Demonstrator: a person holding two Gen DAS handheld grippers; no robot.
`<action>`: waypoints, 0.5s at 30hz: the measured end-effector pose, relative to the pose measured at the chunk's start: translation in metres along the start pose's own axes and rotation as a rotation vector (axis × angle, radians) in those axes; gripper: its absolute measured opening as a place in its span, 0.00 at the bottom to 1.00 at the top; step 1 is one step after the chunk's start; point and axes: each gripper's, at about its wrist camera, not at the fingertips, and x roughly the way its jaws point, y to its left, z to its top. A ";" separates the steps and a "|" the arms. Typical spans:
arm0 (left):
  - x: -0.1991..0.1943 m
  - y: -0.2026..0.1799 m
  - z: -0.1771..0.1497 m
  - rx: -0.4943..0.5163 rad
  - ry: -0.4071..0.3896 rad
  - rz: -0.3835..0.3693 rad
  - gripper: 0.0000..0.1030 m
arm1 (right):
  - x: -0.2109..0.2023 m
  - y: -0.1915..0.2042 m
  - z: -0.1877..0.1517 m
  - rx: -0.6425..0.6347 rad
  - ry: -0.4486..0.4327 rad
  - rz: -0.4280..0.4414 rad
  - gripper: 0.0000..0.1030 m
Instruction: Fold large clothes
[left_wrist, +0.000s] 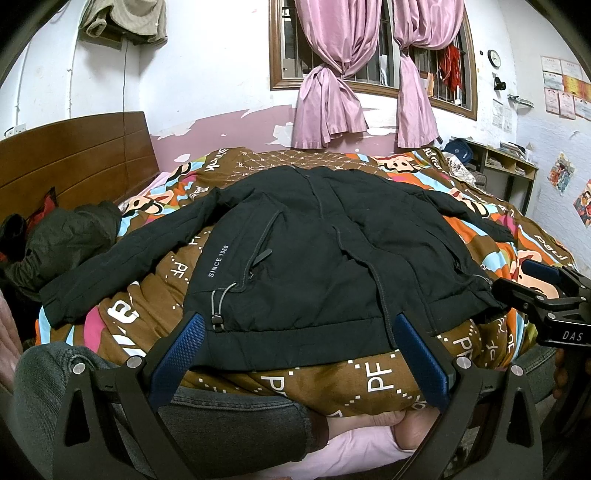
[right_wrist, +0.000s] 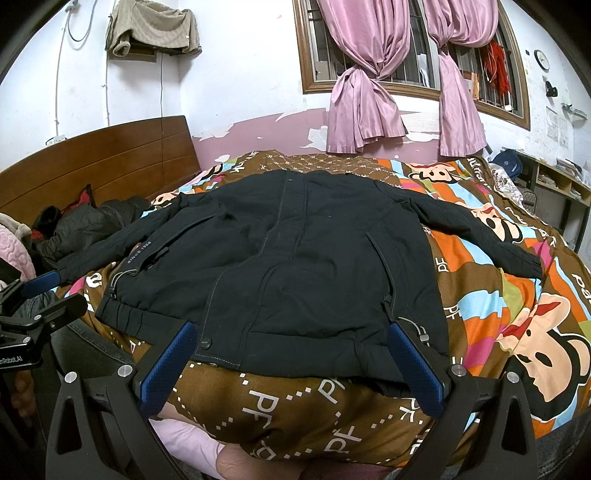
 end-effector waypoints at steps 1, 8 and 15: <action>0.000 0.000 0.000 0.000 0.000 0.000 0.97 | 0.000 0.000 0.000 0.000 0.000 0.000 1.00; 0.000 0.000 0.000 0.000 0.002 0.001 0.97 | -0.001 0.001 0.002 0.003 0.002 0.000 1.00; 0.012 0.004 0.001 -0.029 0.048 0.012 0.97 | -0.006 -0.005 0.007 0.034 -0.002 -0.008 1.00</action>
